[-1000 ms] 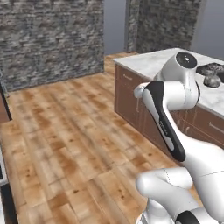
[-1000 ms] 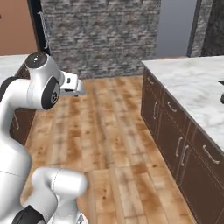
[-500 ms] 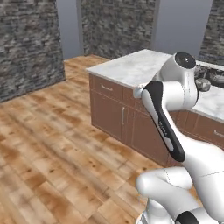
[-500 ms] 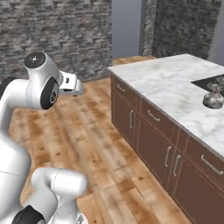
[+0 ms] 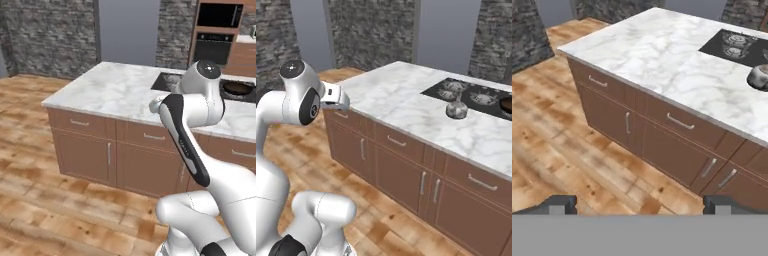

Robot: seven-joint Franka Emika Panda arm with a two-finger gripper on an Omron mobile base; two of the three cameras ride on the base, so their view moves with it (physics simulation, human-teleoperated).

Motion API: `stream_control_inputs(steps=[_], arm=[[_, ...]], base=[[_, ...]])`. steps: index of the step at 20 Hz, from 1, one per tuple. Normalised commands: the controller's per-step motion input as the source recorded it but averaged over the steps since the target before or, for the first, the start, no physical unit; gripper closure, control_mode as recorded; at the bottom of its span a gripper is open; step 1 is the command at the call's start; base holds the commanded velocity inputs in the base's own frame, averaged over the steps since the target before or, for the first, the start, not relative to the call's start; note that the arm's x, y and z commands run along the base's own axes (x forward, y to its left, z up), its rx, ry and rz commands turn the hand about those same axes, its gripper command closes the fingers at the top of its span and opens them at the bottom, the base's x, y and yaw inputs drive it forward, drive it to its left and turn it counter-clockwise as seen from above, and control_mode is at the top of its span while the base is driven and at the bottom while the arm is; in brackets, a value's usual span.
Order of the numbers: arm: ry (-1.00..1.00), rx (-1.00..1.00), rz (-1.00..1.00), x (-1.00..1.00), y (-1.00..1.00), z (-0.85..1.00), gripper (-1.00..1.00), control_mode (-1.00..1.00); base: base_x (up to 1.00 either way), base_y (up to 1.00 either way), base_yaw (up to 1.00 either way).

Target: Pick the kettle from the counter and place it on a stove burner. Then turn the burner on.

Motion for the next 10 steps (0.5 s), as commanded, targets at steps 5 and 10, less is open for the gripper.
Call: stream_control_inputs(steps=[5, 10], arm=[[0.0, 0.0, 0.0, 0.0, 0.0, 0.0, -1.0, 1.0], [0.0, 0.0, 0.0, 0.0, 0.0, 0.0, -1.0, 1.0]], base=[[0.92, 0.35, -0.69], [0.71, 0.03, -0.67]])
